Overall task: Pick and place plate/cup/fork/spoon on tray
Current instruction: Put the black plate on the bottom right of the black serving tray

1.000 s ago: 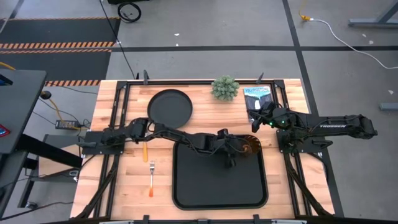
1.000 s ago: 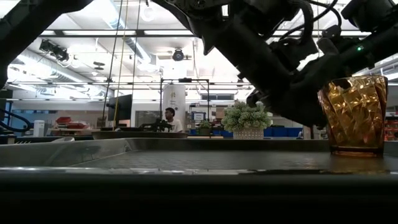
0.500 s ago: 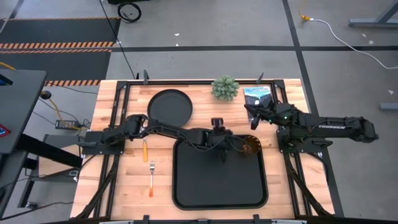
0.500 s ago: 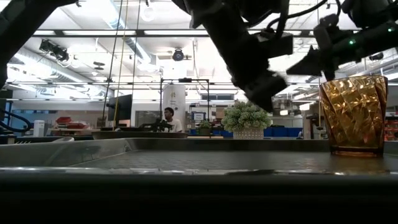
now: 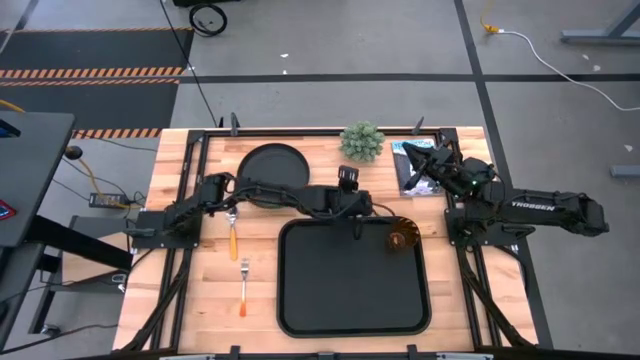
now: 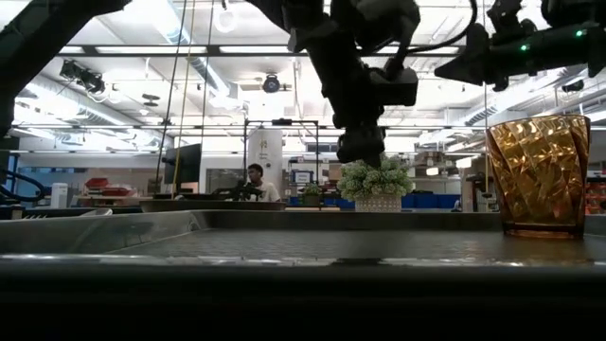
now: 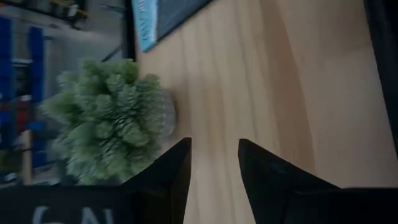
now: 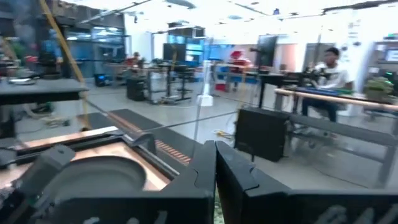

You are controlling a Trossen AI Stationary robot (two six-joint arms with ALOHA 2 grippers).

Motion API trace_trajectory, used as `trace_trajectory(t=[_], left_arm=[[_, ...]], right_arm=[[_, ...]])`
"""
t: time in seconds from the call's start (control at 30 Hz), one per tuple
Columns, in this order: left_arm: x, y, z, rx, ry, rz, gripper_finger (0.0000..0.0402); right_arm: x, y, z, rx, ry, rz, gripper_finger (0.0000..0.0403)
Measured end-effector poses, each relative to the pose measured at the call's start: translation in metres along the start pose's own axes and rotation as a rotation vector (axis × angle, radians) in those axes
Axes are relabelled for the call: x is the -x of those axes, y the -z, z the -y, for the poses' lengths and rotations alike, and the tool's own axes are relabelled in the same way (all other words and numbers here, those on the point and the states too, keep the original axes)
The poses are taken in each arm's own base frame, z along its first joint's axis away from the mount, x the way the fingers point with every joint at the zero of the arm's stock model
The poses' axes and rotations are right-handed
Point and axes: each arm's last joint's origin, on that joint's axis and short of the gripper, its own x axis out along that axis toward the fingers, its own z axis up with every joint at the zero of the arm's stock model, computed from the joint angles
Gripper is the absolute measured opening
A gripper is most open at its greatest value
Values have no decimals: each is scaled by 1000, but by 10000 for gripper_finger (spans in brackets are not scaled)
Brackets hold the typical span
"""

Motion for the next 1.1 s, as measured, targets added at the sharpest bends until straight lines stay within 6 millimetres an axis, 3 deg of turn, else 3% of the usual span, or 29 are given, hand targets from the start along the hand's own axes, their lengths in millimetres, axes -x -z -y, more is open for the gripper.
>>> trace_trajectory(t=[0.17,0.37,0.67,1.1], left_arm=[[-12,8,-10,69,135,31,141],[0,8,-11,79,165,20,141],[52,7,-7,67,244,27,113],[112,69,7,124,263,144,55]], right_arm=[[-10,-10,-3,-65,10,-57,12],[-31,-21,-18,-121,-43,-125,12],[-65,-33,-48,-157,-91,-198,12],[-98,-33,-90,-237,-127,-278,12]])
